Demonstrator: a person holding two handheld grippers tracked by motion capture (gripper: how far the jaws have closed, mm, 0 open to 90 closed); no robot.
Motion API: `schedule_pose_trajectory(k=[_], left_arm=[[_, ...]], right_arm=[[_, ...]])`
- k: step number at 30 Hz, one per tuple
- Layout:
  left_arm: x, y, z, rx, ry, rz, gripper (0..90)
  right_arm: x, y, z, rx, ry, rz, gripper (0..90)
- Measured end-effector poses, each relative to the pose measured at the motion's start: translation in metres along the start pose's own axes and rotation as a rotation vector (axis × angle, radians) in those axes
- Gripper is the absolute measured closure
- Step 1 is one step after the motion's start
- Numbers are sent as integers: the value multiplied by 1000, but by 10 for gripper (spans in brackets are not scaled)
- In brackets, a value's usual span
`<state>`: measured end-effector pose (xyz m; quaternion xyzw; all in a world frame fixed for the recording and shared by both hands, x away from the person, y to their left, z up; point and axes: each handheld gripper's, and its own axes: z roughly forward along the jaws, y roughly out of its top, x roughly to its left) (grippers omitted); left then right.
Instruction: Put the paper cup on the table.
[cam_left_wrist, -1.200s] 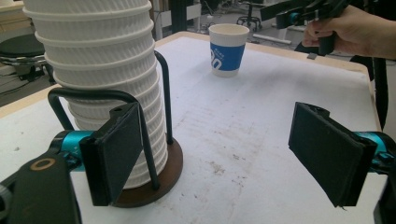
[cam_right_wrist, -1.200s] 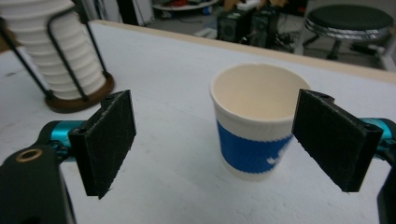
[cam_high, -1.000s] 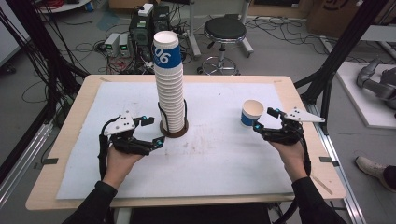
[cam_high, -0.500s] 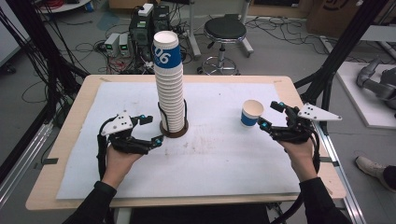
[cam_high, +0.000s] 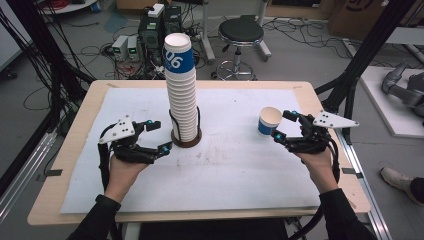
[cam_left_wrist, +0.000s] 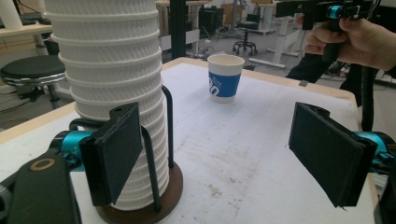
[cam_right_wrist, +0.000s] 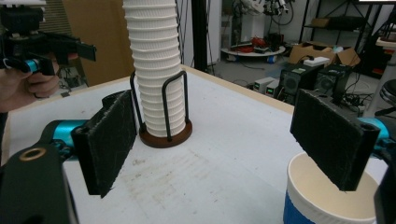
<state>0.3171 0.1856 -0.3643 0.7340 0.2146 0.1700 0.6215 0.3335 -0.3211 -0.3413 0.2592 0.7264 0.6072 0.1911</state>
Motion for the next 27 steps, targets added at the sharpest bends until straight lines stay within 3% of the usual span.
schedule_pose_trajectory(k=[27], left_arm=[[3,2,-1,-8,21,6,172]], right_arm=[[1,-7,-1,12,50,1,150]])
